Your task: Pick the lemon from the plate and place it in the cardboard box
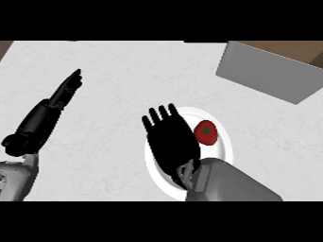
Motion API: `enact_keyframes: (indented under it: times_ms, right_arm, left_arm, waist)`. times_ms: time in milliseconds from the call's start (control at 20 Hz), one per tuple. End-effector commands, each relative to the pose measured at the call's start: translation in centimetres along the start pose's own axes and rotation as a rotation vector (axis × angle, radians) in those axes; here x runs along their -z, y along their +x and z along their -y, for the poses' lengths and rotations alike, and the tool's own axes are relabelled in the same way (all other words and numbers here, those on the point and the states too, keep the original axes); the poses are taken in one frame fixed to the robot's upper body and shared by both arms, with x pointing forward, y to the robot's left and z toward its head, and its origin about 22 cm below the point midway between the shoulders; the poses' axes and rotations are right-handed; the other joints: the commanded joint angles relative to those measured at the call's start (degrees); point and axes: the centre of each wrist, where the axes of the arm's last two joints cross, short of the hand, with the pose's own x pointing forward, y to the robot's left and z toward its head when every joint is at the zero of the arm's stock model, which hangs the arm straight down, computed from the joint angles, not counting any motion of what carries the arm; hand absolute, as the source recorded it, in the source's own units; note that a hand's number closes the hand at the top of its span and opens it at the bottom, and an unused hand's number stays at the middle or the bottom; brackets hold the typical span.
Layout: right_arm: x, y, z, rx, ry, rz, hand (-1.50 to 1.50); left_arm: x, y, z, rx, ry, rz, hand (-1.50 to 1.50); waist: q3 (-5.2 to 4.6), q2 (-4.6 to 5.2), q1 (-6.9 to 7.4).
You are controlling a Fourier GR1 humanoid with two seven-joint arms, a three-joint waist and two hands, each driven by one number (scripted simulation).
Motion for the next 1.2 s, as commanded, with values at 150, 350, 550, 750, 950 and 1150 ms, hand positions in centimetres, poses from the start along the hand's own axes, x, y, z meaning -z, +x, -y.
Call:
enact_keyframes:
  times_ms: [150, 350, 550, 750, 950, 1150]
  right_arm:
    - [2.4, -1.7, -1.9, 0.005, 0.006, -0.006, -1.50]
    - [2.0, 0.3, -3.5, 0.028, 0.043, 0.025, -1.50]
    - [3.5, -0.6, -4.1, 0.018, 0.048, -0.008, -1.50]
    - [4.5, -2.7, -4.9, -0.020, 0.032, -0.057, -1.50]
    - [4.4, -2.9, -3.5, -0.012, 0.038, -0.060, -1.50]
    - [6.4, -2.5, -5.9, 0.022, 0.091, -0.031, -1.50]
  left_arm:
    - [0.5, 0.0, 0.1, 0.004, -0.020, -0.004, 0.00]
    - [-0.2, 0.1, -0.3, 0.006, -0.015, -0.001, 0.00]
    - [0.1, -0.7, -1.3, -0.003, 0.001, 0.007, 0.00]
    - [0.1, -0.4, 0.2, -0.004, -0.011, 0.000, 0.00]
    - [0.8, 1.1, -0.2, 0.000, 0.014, -0.012, 0.00]
    - [1.4, 0.4, 0.3, 0.002, -0.013, 0.002, 0.00]
  waist:
    - [0.01, 0.05, -0.01]
    - [0.00, 0.00, -0.11]
    - [0.00, 0.03, -0.09]
    - [0.01, 0.04, -0.01]
    - [0.01, -0.01, -0.02]
    - [0.01, 0.09, 0.03]
